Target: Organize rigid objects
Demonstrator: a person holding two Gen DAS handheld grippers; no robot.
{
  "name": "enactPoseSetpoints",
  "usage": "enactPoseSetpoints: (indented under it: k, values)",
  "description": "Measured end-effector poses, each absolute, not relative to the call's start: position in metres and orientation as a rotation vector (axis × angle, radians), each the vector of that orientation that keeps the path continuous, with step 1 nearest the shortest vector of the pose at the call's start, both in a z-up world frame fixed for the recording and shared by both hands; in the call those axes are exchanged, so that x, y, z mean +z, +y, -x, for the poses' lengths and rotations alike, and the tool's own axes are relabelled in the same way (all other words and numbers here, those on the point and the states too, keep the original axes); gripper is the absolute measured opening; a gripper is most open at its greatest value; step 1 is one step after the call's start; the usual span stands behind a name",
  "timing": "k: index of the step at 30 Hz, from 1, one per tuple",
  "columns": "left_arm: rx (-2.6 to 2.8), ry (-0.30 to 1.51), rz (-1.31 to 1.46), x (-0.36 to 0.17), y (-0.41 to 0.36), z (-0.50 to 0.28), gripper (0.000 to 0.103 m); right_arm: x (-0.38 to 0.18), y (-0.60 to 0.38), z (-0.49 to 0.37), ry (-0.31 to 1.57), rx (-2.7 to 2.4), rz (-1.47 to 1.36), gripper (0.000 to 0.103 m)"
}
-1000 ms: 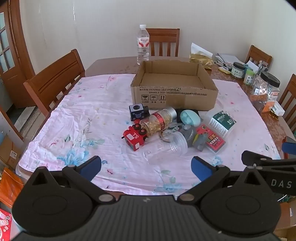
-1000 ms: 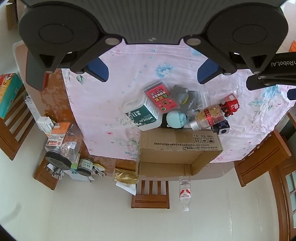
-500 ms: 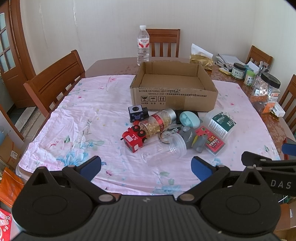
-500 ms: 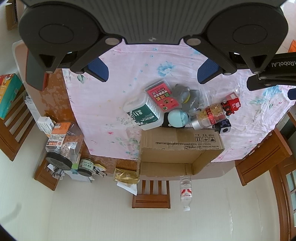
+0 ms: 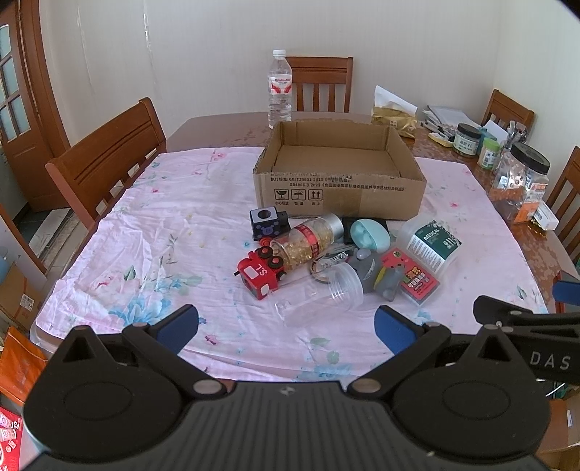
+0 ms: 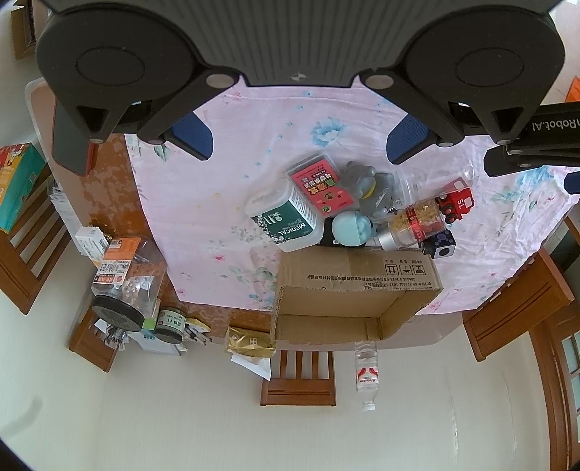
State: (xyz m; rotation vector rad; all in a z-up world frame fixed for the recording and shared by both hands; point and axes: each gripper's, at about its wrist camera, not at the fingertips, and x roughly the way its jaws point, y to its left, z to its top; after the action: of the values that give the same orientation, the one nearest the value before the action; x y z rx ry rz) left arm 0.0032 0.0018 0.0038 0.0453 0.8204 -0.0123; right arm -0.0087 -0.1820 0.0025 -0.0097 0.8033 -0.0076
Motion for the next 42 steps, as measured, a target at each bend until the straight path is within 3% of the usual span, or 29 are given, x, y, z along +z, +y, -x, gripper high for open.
enactPoseSetpoints:
  k: [22,42]
  values:
    - [-0.022,0.826,-0.022,0.002,-0.005,-0.012,0.102,0.0,-0.184,0.002,0.801,-0.011,0.018,0.103]
    - [-0.034,0.808,-0.054,-0.038,-0.016,-0.071,0.103,-0.032,-0.195,-0.017,0.855,0.017,0.02,0.103]
